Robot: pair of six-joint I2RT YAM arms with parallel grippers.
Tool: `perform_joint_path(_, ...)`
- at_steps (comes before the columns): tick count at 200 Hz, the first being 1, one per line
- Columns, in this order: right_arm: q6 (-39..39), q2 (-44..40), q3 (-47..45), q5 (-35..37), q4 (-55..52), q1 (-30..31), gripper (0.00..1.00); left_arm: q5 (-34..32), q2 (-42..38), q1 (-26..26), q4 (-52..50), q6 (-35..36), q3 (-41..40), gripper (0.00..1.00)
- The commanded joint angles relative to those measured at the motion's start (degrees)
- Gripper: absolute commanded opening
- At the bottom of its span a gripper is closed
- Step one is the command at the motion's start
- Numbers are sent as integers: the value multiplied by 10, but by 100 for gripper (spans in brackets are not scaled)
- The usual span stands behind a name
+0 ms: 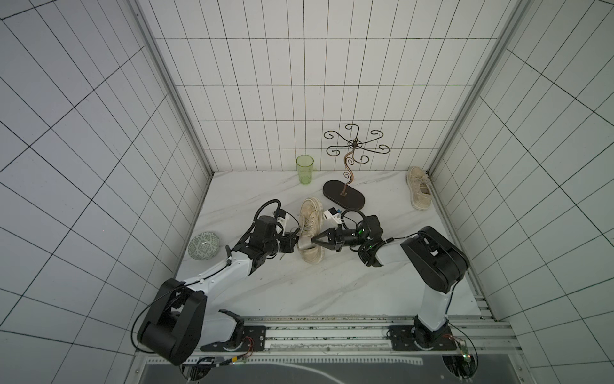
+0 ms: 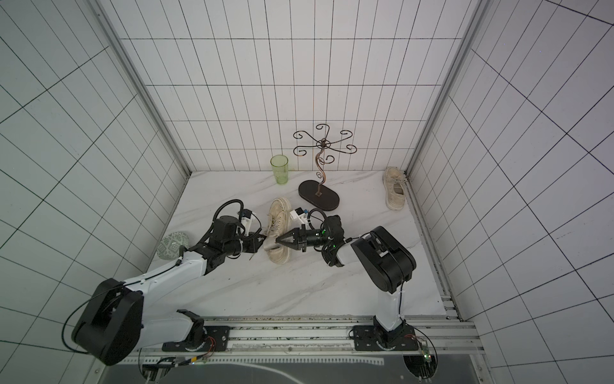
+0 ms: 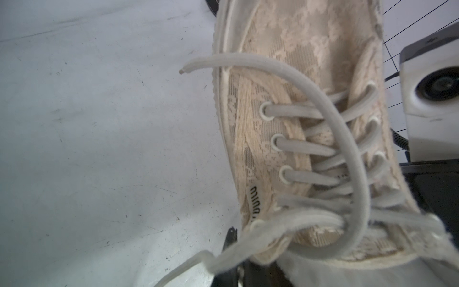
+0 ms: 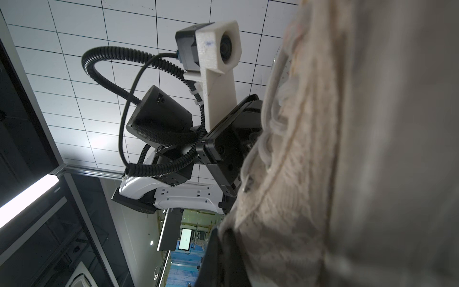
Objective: Remove the insole from the shoe
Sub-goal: Remove the insole from the shoe, then move the shoe to the center of the board.
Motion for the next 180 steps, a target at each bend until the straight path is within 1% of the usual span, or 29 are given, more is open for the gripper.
perform_joint_path(1,71,-34,5,-75,239,12,0,-127,31,24,-27,-3,1,0)
perform_joint_path(18,55,-48,18,-80,213,18,0,-142,56,36,-36,-7,20,0)
perform_joint_path(36,-2,-82,7,-92,131,24,0,-150,79,56,-42,1,44,0)
perform_joint_path(48,-37,-105,-6,-97,83,24,0,-152,91,60,-43,8,58,0)
perform_joint_path(76,-45,-136,-34,-98,70,29,0,-158,115,60,-46,16,88,0)
perform_joint_path(86,-68,-146,-42,-97,40,28,0,-154,115,59,-49,18,93,0)
perform_joint_path(94,-103,-154,-46,-95,-8,24,0,-152,108,59,-50,17,91,0)
perform_joint_path(124,-282,-185,-28,-89,-250,11,0,-172,66,61,-60,20,73,0)
perform_joint_path(143,-366,-197,-13,-81,-360,-2,0,-169,57,75,-72,21,76,0)
perform_joint_path(161,-480,-216,-1,-50,-530,-27,0,-168,54,93,-75,26,79,0)
perform_joint_path(170,-516,-225,-2,-34,-587,-43,0,-167,55,102,-77,30,81,0)
perform_joint_path(180,-529,-237,-13,-22,-618,-65,0,-164,58,109,-83,36,85,0)
